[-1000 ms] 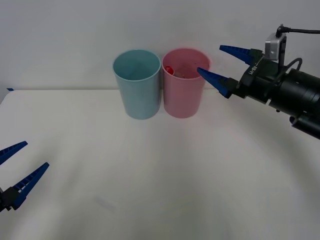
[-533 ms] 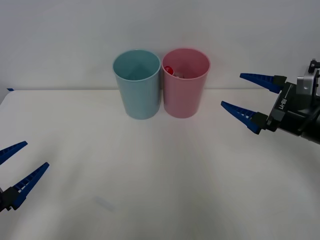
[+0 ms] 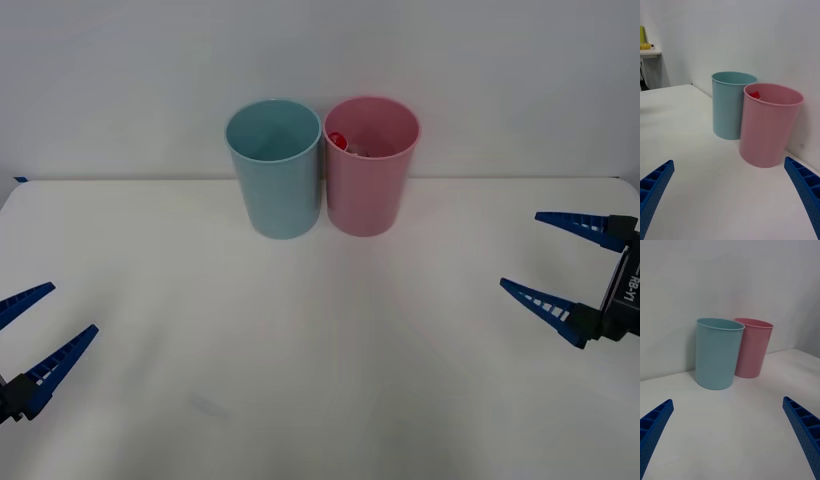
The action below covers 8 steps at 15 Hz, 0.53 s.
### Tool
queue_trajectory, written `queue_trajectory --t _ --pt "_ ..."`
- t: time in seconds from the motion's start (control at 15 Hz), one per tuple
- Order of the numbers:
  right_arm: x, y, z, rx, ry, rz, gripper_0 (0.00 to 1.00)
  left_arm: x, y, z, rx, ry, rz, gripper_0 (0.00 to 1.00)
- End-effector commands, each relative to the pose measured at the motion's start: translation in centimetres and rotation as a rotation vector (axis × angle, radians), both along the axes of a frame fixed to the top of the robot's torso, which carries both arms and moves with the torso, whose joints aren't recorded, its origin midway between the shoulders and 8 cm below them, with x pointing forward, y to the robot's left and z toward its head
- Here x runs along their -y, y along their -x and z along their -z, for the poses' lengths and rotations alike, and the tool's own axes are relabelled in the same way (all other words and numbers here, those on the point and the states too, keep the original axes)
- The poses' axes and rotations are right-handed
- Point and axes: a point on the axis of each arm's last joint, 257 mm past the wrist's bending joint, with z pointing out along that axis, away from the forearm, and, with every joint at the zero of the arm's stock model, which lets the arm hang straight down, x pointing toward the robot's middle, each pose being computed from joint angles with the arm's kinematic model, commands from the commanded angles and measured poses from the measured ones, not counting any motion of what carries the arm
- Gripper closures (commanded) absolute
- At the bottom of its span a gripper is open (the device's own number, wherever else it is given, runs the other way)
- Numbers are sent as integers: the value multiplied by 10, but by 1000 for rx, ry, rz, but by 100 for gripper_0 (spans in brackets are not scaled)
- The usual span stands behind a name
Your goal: Grasp the object on the table and drop it into the matching bin: aluminum can to the light blue bin, PET bottle to the pink bin.
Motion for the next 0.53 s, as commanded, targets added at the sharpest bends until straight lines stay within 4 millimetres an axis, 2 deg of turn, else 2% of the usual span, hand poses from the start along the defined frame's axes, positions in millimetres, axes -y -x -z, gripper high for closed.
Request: queue_trajectory --t 0.07,0.53 --pt "19 21 14 -54 -16 23 0 0 0 0 0 0 0 0" --pt "37 59 44 -152 -77 77 0 0 0 0 0 0 0 0"
